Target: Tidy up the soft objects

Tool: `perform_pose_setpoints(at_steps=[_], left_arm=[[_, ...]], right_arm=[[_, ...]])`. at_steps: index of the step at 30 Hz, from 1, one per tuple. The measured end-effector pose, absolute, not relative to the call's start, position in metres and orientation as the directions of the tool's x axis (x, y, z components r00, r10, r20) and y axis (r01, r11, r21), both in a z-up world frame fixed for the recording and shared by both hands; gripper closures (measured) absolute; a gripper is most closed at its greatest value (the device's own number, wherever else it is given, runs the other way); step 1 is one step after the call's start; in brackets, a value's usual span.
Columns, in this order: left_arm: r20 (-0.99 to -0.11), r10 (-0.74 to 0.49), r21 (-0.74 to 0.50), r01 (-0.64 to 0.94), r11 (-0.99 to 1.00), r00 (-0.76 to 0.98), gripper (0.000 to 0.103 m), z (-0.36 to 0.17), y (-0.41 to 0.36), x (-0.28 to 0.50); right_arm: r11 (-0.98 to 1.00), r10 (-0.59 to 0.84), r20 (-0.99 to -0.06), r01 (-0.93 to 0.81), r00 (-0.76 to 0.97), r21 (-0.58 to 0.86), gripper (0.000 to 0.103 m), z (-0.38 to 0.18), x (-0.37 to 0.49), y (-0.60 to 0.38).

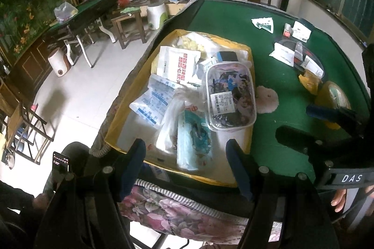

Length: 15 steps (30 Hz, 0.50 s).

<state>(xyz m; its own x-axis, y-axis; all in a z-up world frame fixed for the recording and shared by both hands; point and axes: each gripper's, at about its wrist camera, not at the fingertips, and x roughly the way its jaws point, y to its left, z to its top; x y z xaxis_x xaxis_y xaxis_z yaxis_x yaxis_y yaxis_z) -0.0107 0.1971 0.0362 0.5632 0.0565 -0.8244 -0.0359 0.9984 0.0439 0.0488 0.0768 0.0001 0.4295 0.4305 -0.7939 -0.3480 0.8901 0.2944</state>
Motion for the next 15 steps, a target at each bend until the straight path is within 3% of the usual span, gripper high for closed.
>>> perform_pose_setpoints(at_steps=[15], left_arm=[[-0.817, 0.024, 0.005, -0.034, 0.999, 0.576, 0.032, 0.0336, 0.1905, -0.0178]], right_arm=[[0.883, 0.447, -0.79, -0.345, 0.419, 0.317, 0.003, -0.0062, 0.044, 0.0783]])
